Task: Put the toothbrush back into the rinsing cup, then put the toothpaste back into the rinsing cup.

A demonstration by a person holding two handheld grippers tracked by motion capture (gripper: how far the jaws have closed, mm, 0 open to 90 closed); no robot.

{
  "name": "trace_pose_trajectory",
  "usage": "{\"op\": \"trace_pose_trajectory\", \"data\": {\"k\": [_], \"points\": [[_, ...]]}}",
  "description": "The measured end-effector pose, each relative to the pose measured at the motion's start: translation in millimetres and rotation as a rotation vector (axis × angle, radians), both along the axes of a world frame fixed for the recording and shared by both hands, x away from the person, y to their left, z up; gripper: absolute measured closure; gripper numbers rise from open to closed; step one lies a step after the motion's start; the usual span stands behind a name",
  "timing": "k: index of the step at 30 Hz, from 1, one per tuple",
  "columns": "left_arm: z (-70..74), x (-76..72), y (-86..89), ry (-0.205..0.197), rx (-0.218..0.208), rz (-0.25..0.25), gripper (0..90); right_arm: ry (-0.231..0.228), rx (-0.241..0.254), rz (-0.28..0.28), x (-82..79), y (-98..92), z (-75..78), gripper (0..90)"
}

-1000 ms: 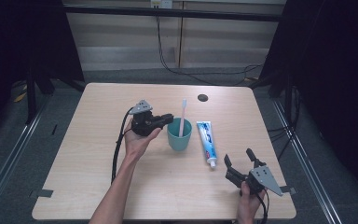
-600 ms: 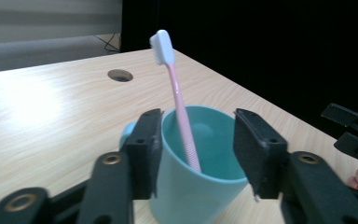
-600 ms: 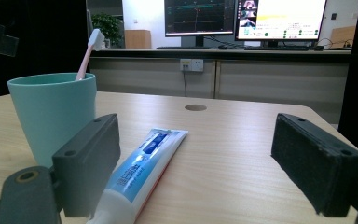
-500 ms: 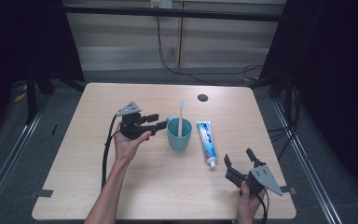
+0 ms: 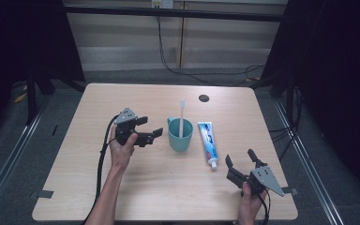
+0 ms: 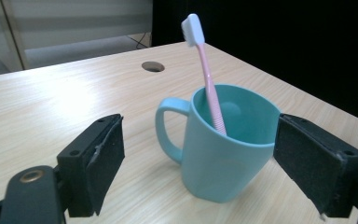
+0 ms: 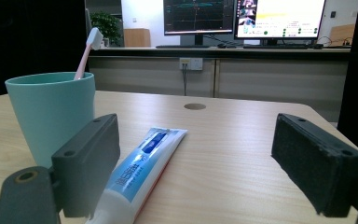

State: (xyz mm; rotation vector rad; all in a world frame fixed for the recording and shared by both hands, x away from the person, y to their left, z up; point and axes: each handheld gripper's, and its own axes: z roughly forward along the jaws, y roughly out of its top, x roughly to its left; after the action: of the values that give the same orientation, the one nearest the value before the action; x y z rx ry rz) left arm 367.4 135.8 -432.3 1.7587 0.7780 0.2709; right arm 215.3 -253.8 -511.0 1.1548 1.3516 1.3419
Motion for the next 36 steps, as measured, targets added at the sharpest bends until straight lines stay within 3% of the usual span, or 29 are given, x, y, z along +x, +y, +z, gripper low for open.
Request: {"op": "trace_pose_trajectory", "data": {"k": [4,10,13,19,24,27,30,32,36], "points": [[-0.1,-5.1,5.5,-0.011,0.026,0.005,16.2,-0.002,-0.001,0.001,-0.3,-0.1,-0.1,14.5],[-4.2,-10.2,12.7,-0.007,0.014,0.018,16.1,-0.003,-0.002,0.0,-0.3,0.0,-0.1,14.5],[-7.2,-17.0,12.1,-0.013,0.052,0.039,15.8,0.0,-0.002,-0.002,-0.2,0.1,0.0,14.5],[-8.5,-27.2,20.3,-0.035,0.048,0.047,15.8,0.008,0.002,-0.002,0.5,-0.2,0.3,14.4],[-17.8,-34.5,28.6,-0.036,0.042,0.066,15.9,-0.002,0.002,-0.008,-0.5,0.0,-0.1,14.4],[-26.0,-41.5,37.1,-0.037,0.016,0.079,15.9,0.002,0.0,-0.007,-0.1,0.2,0.1,14.3],[-32.9,-48.4,42.8,-0.066,0.015,0.072,15.9,0.003,0.0,-0.005,-0.1,0.2,0.1,14.3],[-39.1,-54.6,46.2,-0.096,0.038,0.102,15.9,-0.003,-0.001,-0.006,-0.6,0.2,-0.1,14.3],[-47.4,-65.2,55.1,-0.114,-0.001,0.138,15.7,0.0,-0.002,-0.007,-0.3,0.2,0.0,14.4]]}}
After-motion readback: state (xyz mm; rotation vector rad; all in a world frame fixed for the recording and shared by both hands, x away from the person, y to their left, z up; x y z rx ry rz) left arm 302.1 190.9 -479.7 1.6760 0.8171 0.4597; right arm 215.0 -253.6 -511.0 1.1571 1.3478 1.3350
